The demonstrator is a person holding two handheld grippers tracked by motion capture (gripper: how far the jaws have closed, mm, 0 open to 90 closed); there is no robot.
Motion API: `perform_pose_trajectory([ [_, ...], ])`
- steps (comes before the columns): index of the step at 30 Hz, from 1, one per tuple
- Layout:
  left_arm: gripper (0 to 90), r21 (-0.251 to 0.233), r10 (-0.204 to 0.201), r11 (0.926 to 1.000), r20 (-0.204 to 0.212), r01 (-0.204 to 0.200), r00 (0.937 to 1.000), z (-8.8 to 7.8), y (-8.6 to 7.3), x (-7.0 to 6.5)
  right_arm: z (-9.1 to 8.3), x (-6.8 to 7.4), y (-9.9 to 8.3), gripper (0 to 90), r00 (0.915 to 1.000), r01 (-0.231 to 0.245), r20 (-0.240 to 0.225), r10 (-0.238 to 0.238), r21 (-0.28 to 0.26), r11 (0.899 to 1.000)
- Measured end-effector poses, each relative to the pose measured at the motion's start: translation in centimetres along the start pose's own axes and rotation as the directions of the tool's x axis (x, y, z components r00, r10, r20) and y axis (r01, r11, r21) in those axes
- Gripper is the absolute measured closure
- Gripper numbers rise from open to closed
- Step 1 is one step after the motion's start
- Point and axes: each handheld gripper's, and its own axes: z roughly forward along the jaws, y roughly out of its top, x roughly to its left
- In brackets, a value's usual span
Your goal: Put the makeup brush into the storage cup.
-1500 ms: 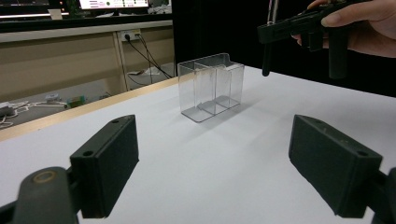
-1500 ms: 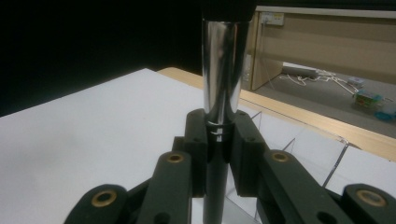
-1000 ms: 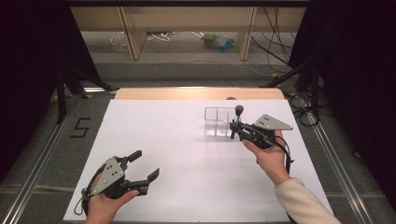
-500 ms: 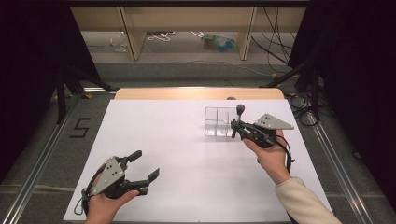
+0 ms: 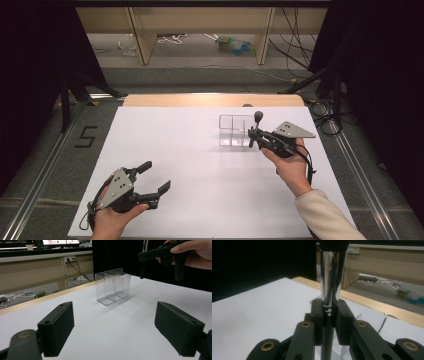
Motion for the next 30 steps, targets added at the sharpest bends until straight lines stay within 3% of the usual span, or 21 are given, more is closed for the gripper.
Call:
perform_pose_trajectory([
  [26, 16.1, 0.000, -0.003, 1.0000, 0.001, 0.003, 1.0000, 0.06, -0.02, -0.03, 0.05, -0.36, 0.15, 79.5, 0.9999, -0.004, 0.013, 0.004, -0.008, 1.000],
  [30, 16.1, 0.000, -0.004, 1.0000, 0.001, 0.004, 1.0000, 0.07, -0.03, -0.03, -0.16, -0.26, 0.25, 79.5, 0.9995, -0.032, 0.002, 0.032, 0.029, 0.999],
])
